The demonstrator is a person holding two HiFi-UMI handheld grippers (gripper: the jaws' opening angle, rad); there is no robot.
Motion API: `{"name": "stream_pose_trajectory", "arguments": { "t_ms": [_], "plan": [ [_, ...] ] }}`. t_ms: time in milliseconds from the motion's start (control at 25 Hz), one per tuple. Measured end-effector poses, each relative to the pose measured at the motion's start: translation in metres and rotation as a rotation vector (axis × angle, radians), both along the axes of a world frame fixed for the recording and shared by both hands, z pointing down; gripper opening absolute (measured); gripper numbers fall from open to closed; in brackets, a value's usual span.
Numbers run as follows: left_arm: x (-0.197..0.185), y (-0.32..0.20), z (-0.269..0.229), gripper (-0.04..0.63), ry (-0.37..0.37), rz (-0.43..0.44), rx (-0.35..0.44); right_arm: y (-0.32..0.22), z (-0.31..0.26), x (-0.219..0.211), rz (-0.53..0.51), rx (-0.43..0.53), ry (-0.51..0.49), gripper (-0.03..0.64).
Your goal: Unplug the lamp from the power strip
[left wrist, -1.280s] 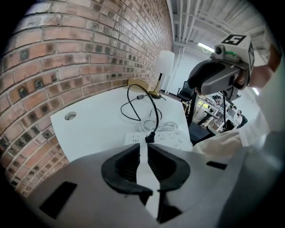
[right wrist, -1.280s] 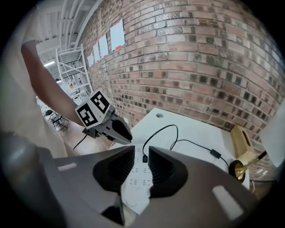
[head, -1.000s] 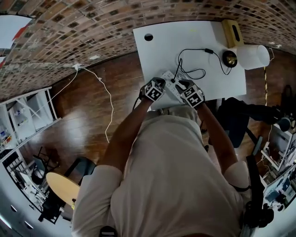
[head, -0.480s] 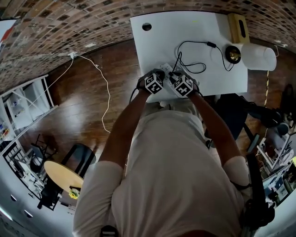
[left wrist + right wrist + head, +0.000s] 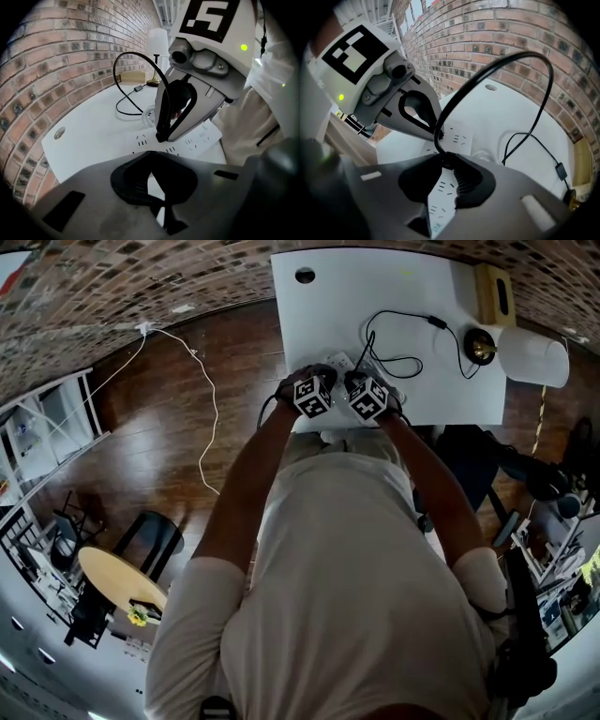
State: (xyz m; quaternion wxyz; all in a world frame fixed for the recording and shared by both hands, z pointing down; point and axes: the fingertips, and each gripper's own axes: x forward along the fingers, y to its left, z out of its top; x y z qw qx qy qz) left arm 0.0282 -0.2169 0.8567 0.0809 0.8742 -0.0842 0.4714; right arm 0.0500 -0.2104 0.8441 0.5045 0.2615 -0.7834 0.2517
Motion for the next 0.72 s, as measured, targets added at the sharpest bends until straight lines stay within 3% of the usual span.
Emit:
{"name": "stream_pose_trajectory", "arguments": {
  "t_ms": [360,720],
  "plan": [
    [0.0007,0.0018,0.0013,-0.008,-0.019,0.034,0.002,-0.0013,-0.0021,0.0009,0.038,0.01,0.014,0.058],
    [0.0005,0.0044,0.0022,-0.008,-0.079,0.072,0.018,-0.0023,-0.0033,0.004,0.116,-0.059,0.01,0.049]
  ]
}}
